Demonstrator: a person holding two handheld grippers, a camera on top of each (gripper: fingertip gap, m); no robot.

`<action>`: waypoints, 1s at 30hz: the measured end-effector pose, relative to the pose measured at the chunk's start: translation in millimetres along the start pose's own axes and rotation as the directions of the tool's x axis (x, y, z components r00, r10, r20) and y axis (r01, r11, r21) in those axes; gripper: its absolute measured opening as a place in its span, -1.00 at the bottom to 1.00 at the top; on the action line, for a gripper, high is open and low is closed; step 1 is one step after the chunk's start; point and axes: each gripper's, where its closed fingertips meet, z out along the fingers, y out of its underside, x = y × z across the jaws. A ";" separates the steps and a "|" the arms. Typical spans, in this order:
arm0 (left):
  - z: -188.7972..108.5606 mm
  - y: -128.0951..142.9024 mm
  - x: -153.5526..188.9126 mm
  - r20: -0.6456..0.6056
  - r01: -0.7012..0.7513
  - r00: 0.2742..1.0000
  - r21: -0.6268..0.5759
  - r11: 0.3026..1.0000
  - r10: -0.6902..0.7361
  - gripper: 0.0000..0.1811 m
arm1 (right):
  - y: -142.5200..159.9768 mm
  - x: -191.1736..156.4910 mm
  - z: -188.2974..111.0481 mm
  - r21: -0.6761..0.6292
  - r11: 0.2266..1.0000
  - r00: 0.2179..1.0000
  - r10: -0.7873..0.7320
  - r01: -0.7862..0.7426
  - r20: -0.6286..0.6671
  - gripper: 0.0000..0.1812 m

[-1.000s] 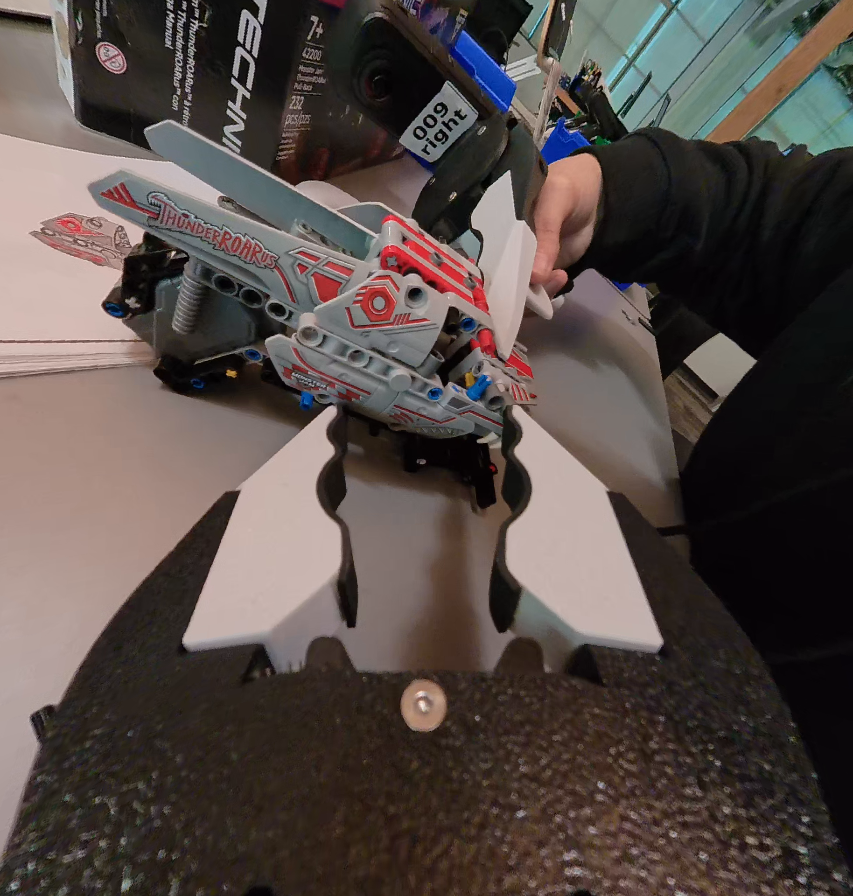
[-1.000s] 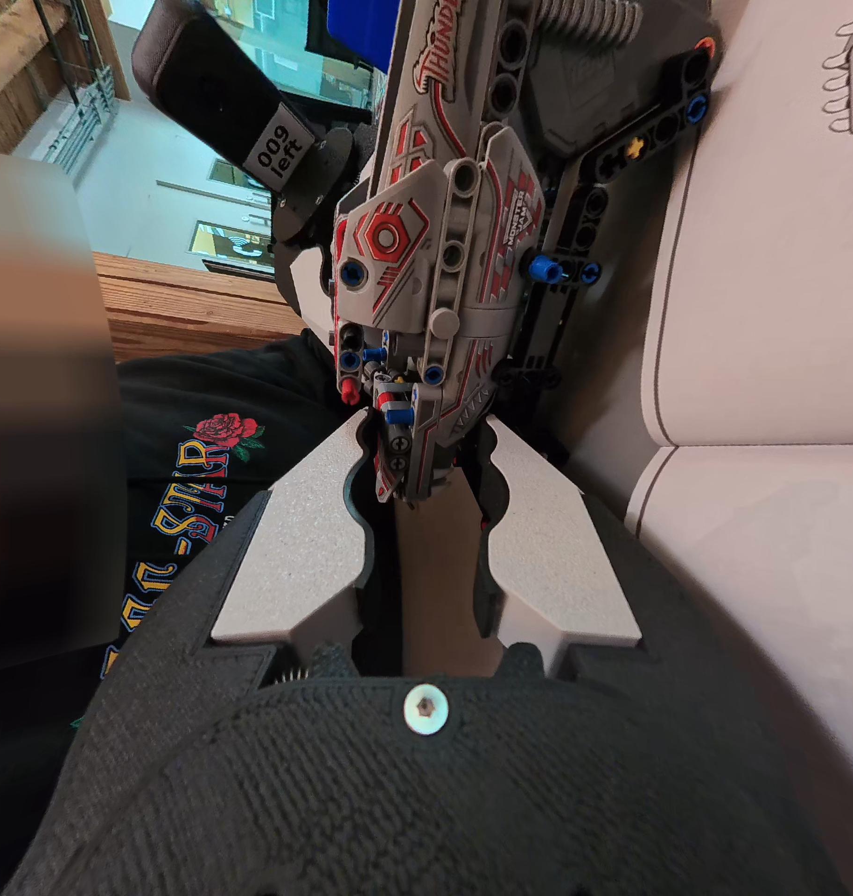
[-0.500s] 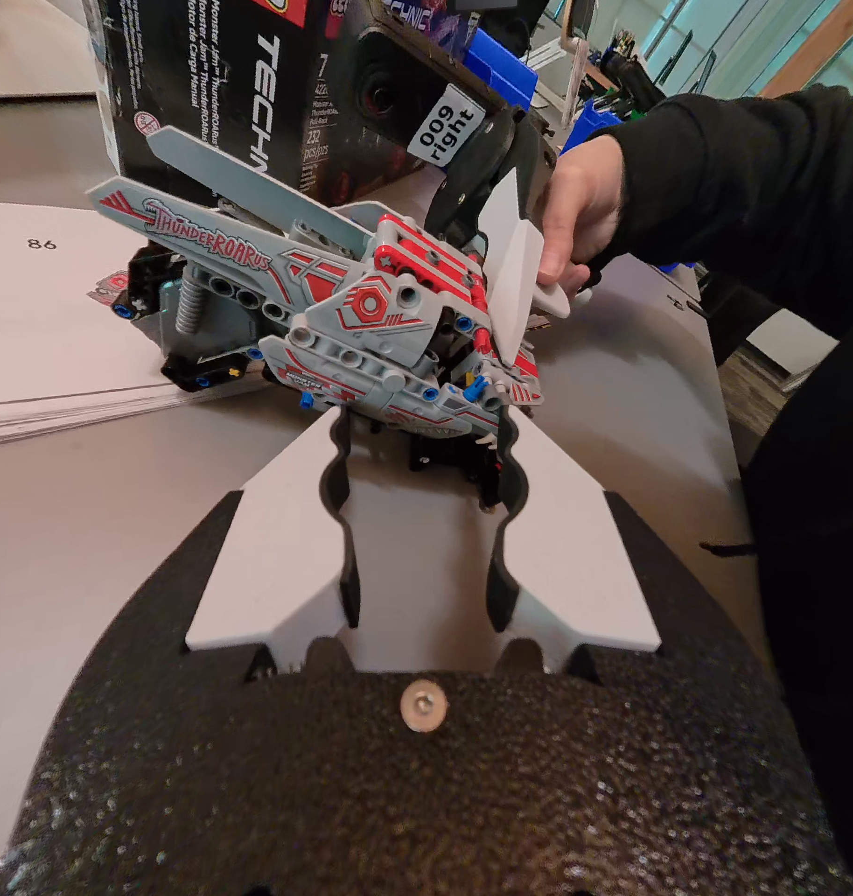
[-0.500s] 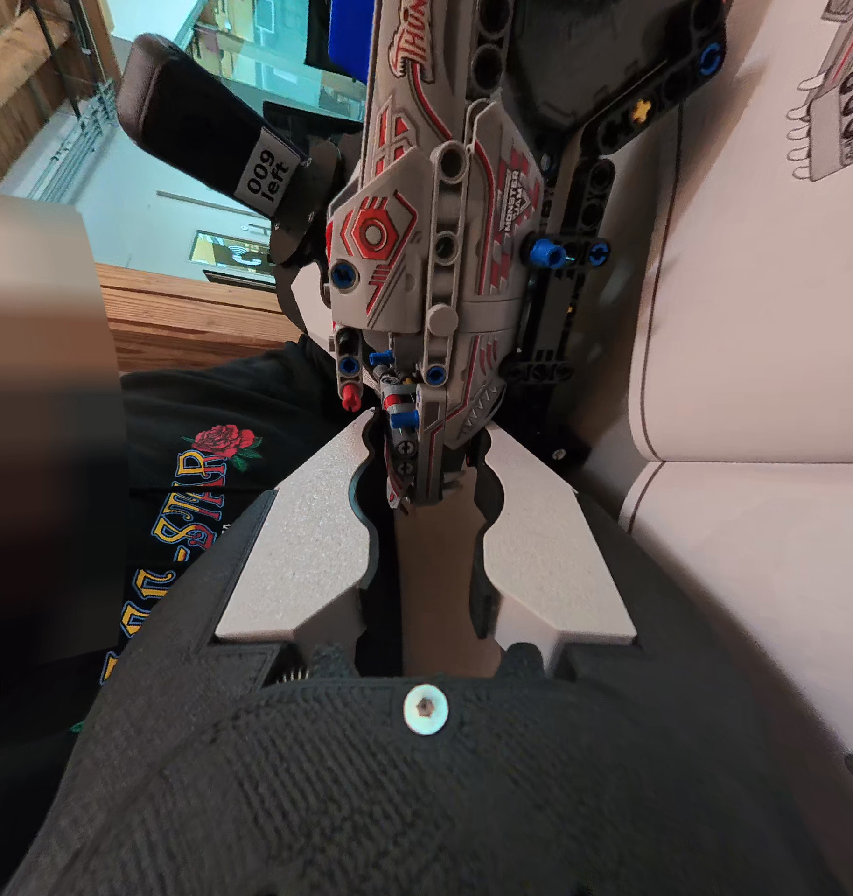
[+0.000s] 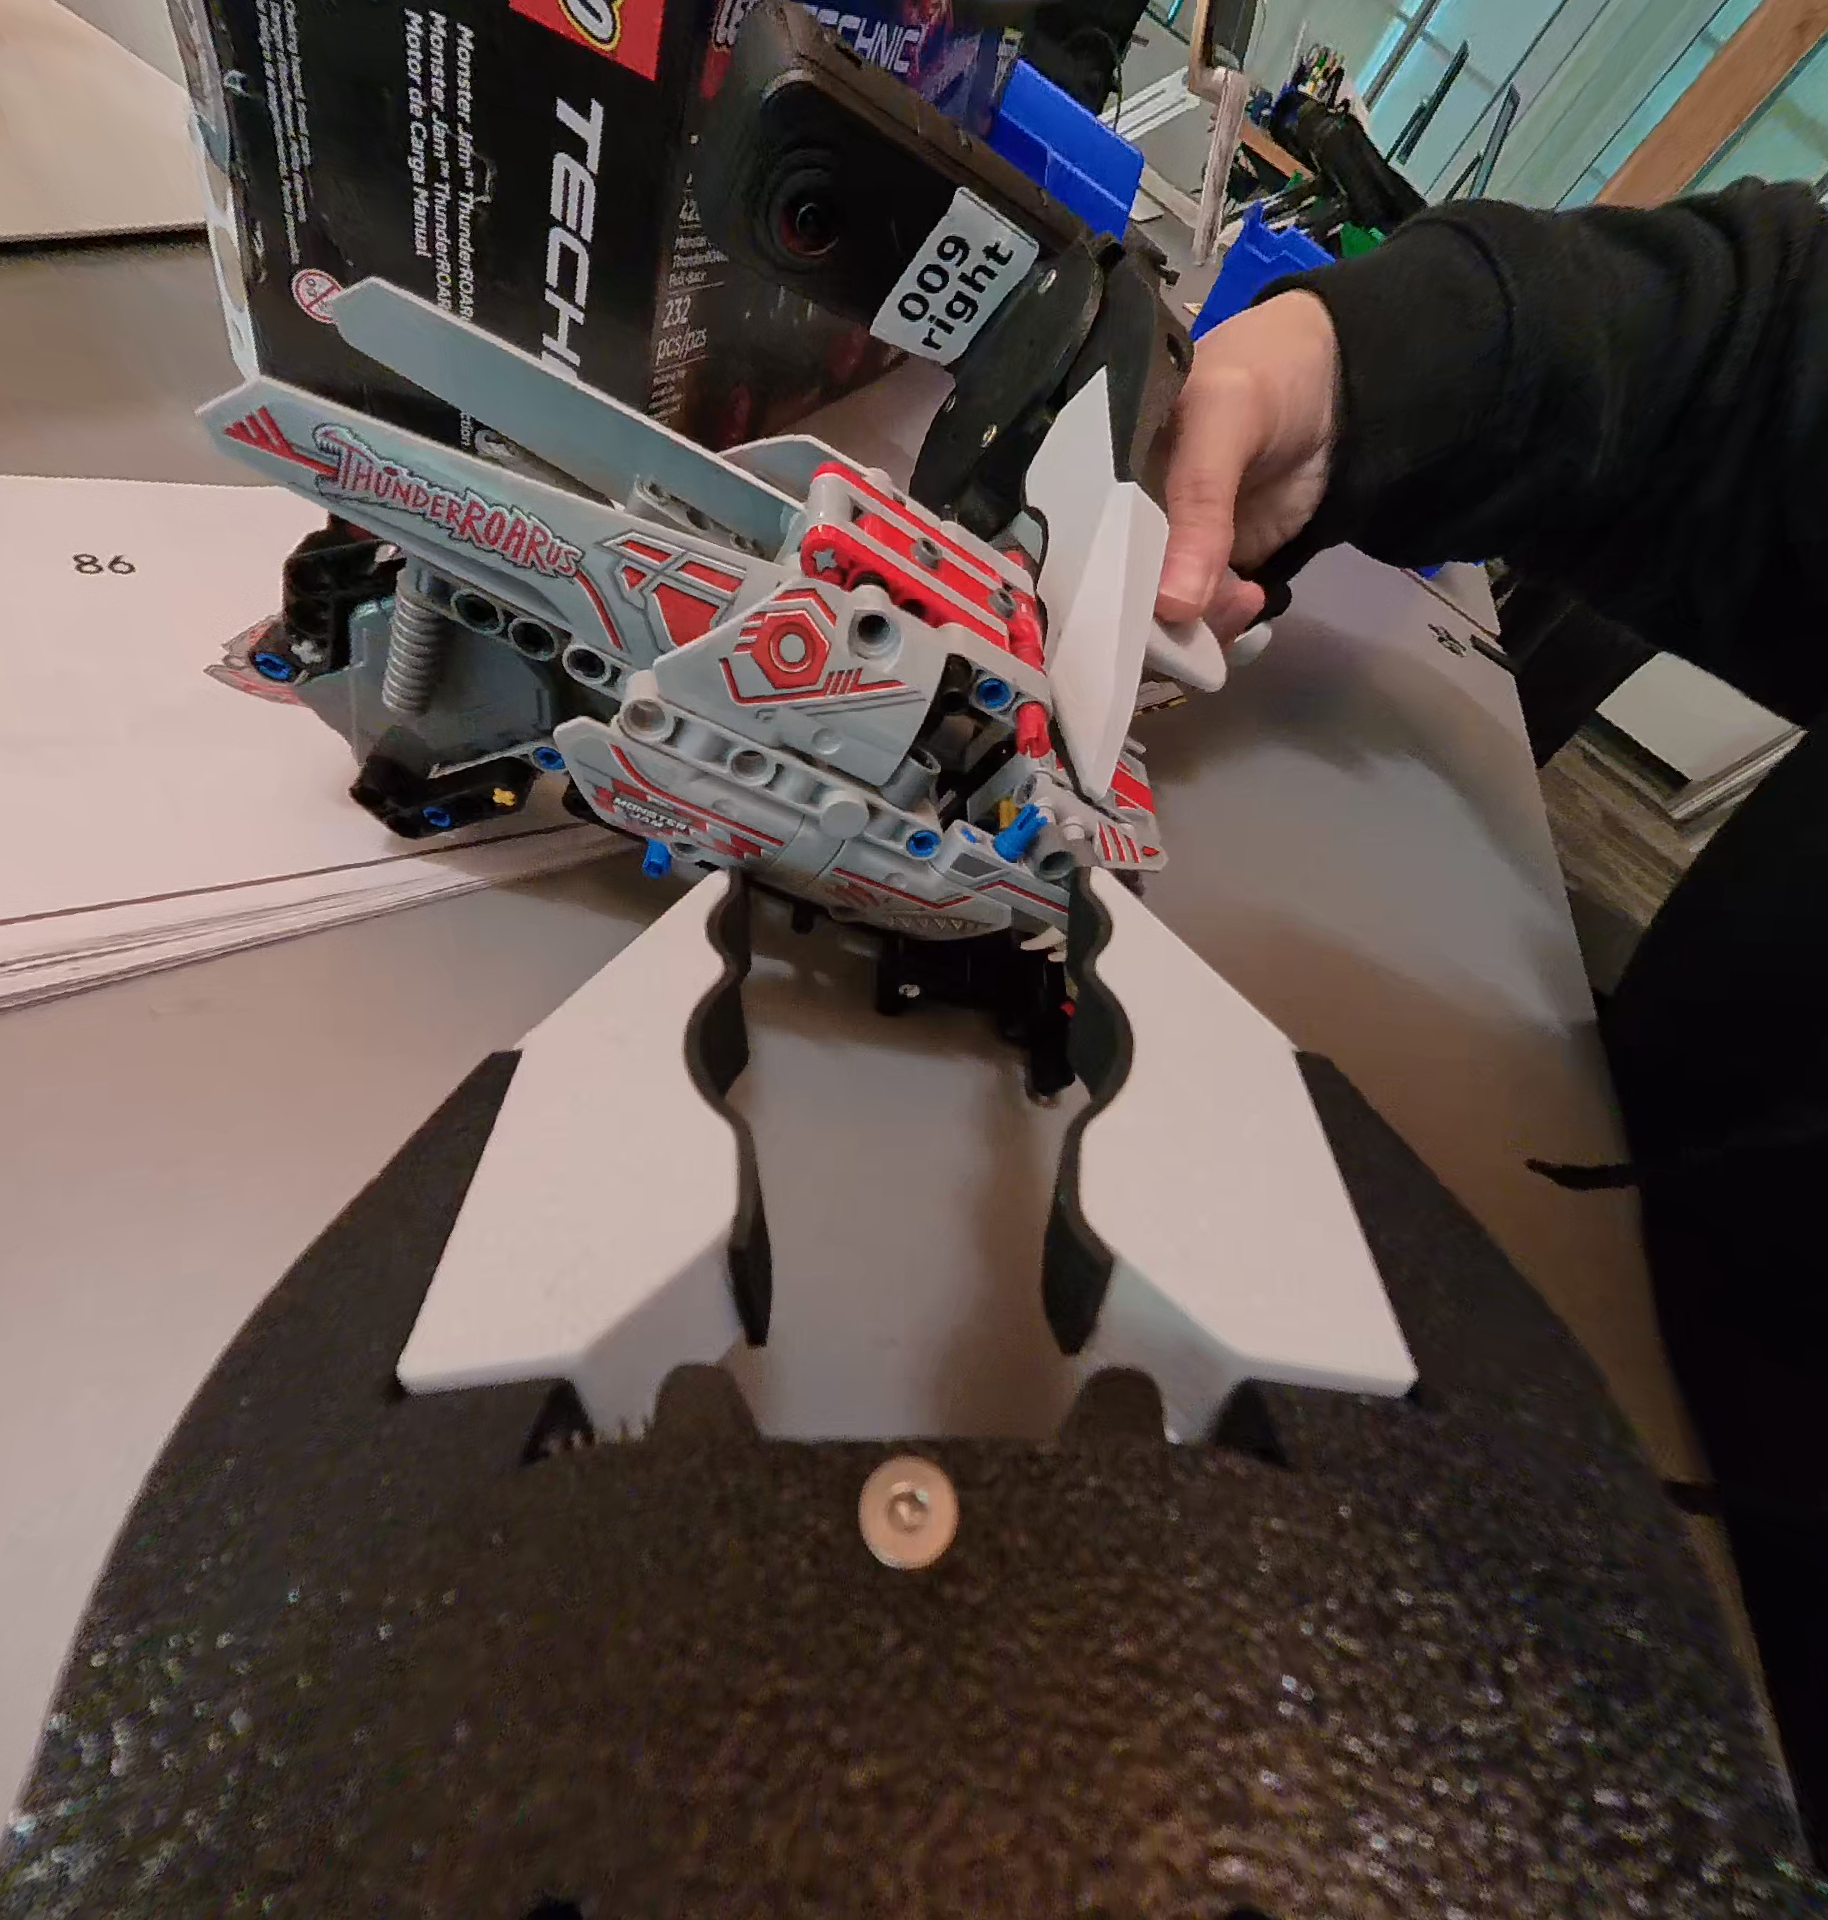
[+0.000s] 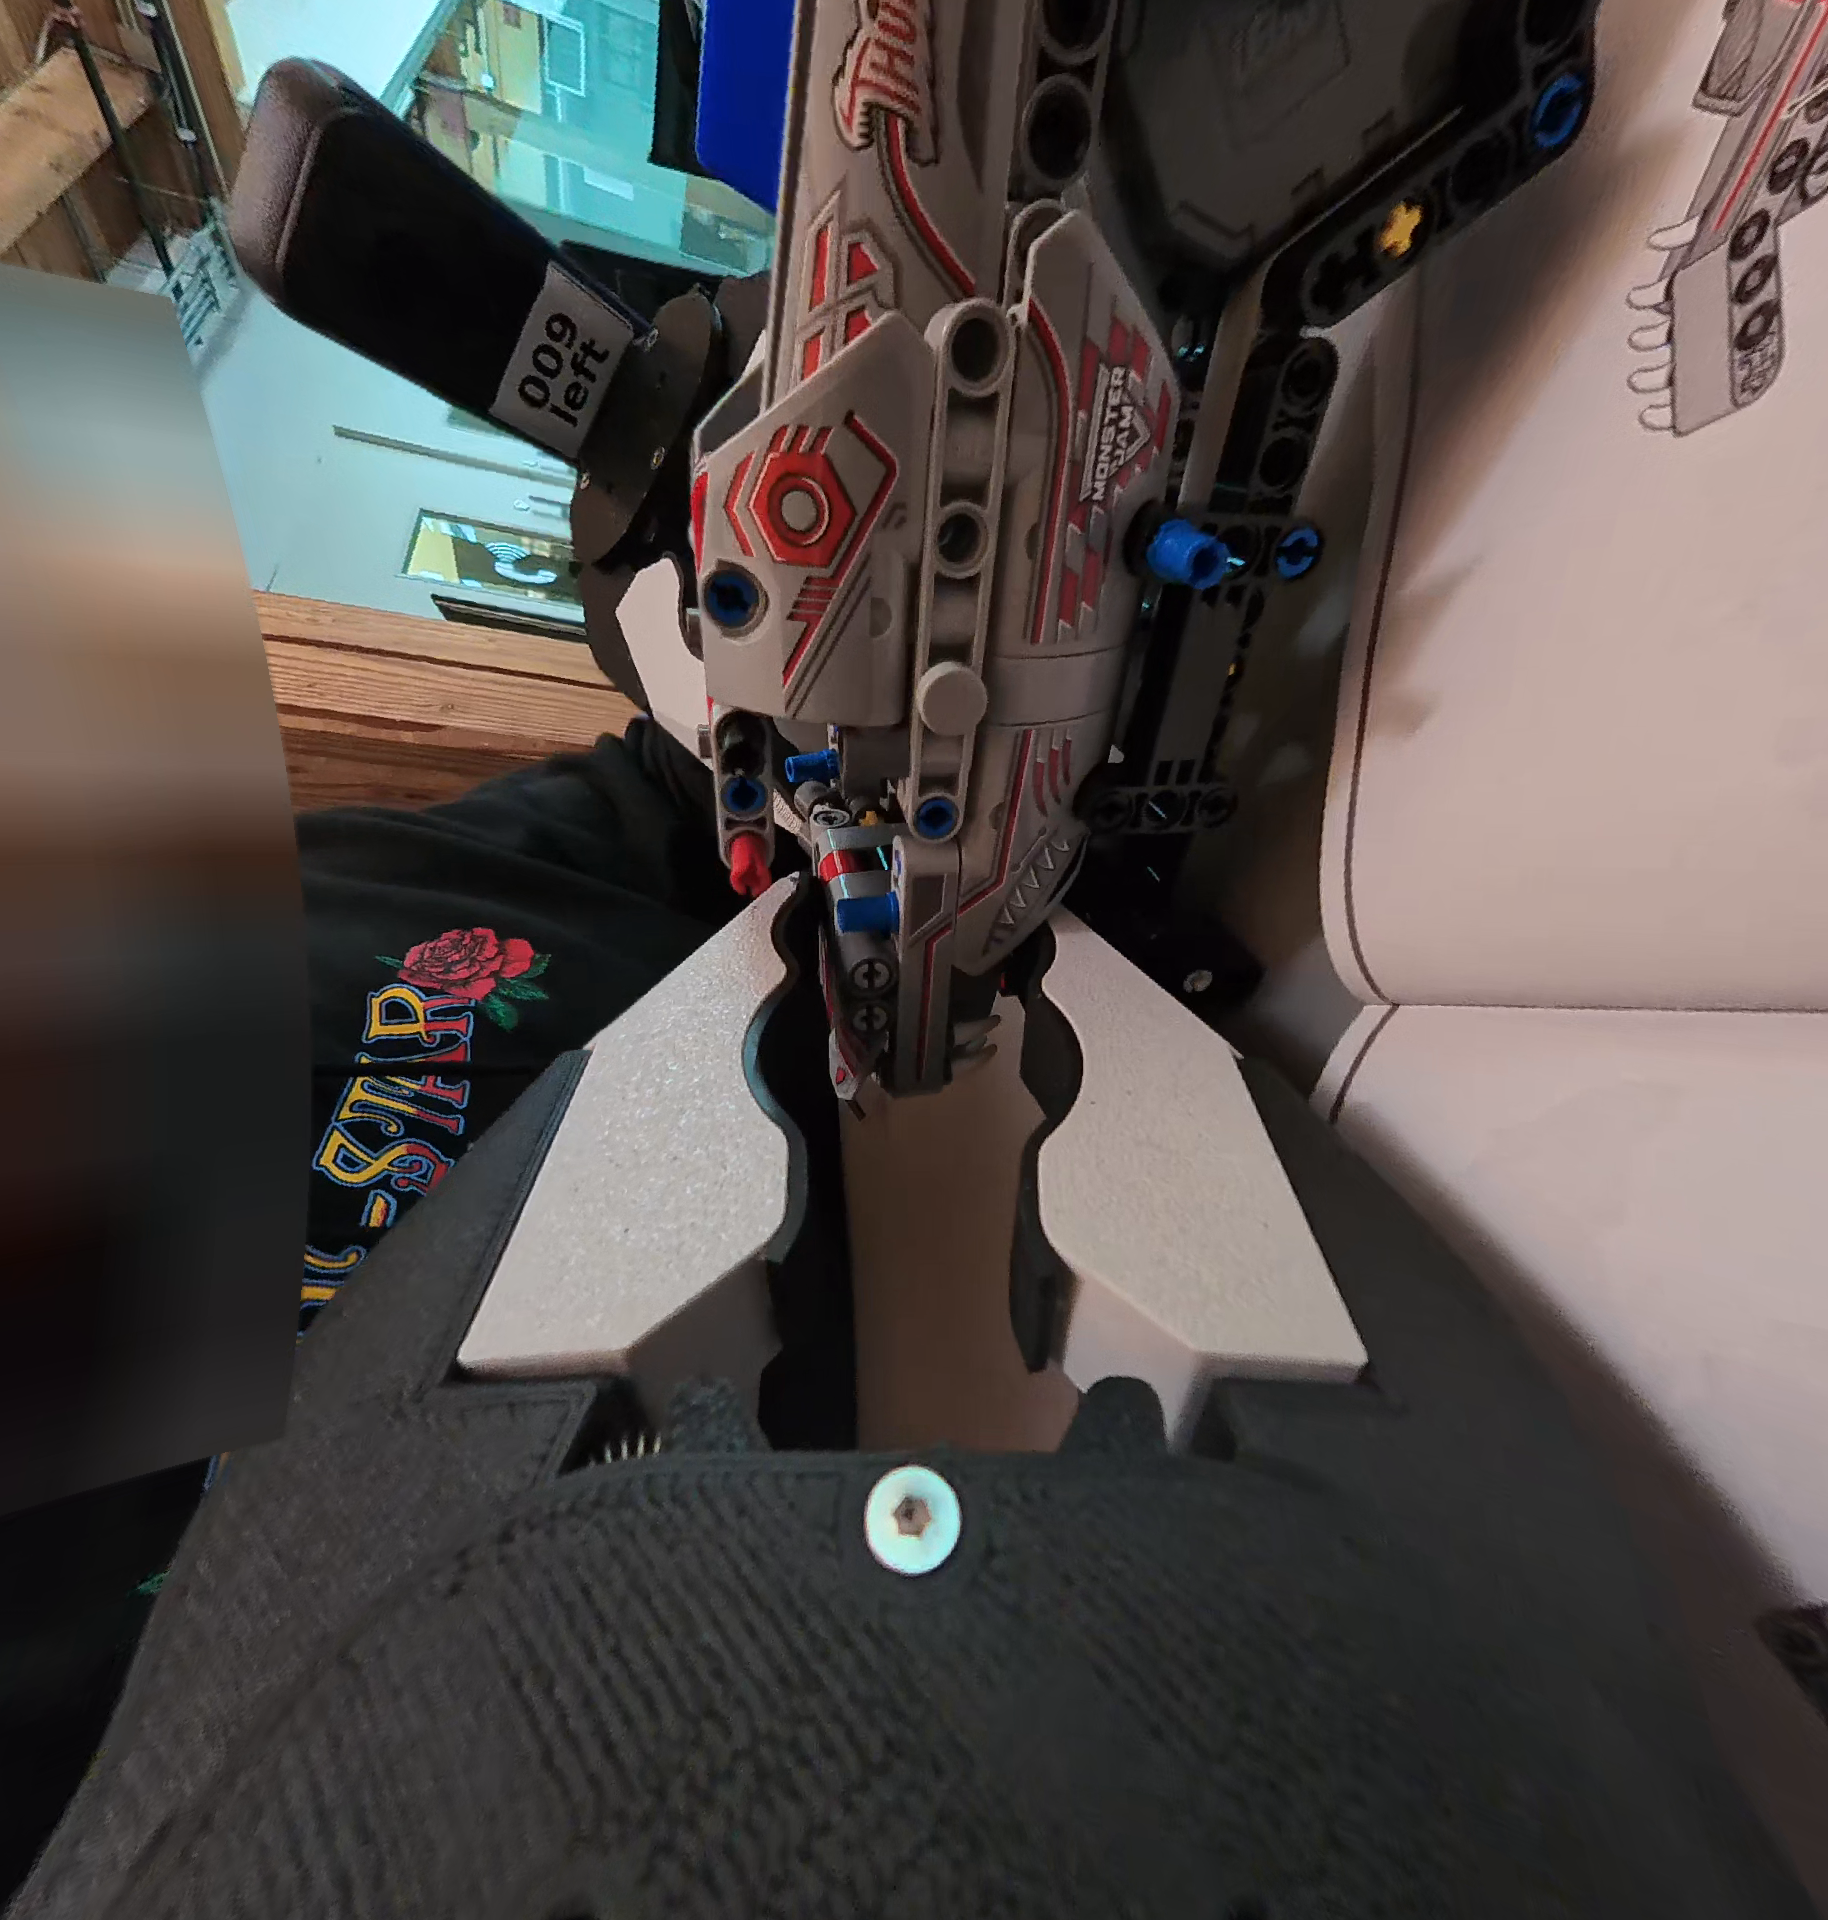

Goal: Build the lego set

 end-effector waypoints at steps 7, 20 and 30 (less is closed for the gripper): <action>-0.5 -2.2 -3.6 0.026 0.010 1.000 0.018 1.000 -0.011 -0.36 | -4.3 0.5 -9.7 -0.026 0.983 0.971 -0.186 0.184 -0.151 -0.41; 9.9 -2.0 -0.9 0.103 0.013 0.995 0.026 1.000 -0.016 -0.36 | -28.0 15.0 -16.5 0.080 0.801 0.581 -0.357 0.593 -0.732 -0.01; -8.3 -19.2 -5.1 0.218 -0.166 0.964 0.053 0.985 0.151 -0.23 | -35.3 14.3 -26.2 0.033 0.698 0.416 -0.389 0.716 -0.822 -0.14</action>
